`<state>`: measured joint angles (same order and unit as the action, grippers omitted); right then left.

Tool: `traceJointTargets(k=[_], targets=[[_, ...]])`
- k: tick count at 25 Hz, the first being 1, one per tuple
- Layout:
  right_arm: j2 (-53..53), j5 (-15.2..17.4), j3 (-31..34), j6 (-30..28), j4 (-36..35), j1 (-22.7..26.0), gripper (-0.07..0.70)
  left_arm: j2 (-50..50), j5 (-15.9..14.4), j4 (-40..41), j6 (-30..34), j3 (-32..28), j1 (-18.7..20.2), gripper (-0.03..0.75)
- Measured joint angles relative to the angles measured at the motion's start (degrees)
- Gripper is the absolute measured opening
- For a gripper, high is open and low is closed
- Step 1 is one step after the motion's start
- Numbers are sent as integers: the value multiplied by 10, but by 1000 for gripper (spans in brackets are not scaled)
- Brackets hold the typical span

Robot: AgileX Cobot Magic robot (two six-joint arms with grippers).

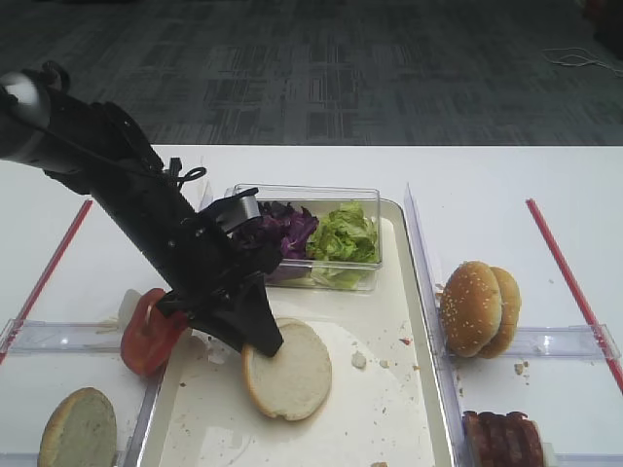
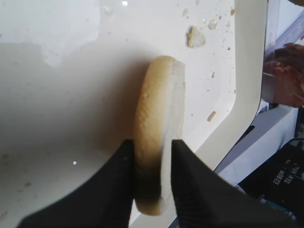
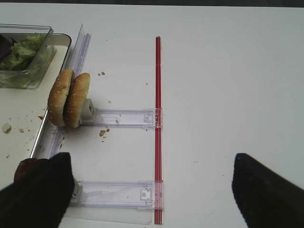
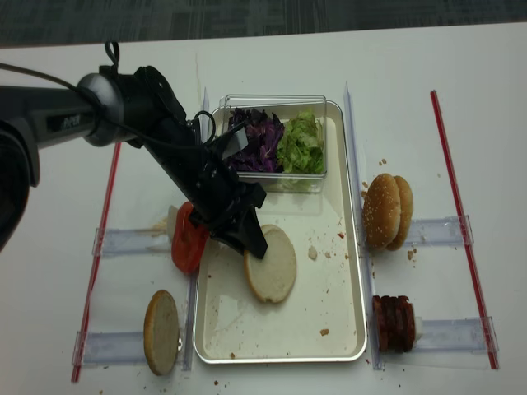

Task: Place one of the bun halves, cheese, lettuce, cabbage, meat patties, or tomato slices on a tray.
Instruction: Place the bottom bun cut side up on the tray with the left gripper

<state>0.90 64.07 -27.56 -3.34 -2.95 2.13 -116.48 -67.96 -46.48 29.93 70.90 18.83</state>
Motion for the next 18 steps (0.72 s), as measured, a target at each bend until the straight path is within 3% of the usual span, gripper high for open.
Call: traceJointTargets(k=[4,7,13,18], targets=[[0,0,0,-1,0,0,699,0,0,0,0,0,0,211],[0,0,0,-1,0,0,699,0,0,0,0,2,0,262],[0,0,0,-1,0,0,699,0,1,7,0,25,0,474],[0,0,0,-1,0,0,699,0,1,20,-12,30,0,574]])
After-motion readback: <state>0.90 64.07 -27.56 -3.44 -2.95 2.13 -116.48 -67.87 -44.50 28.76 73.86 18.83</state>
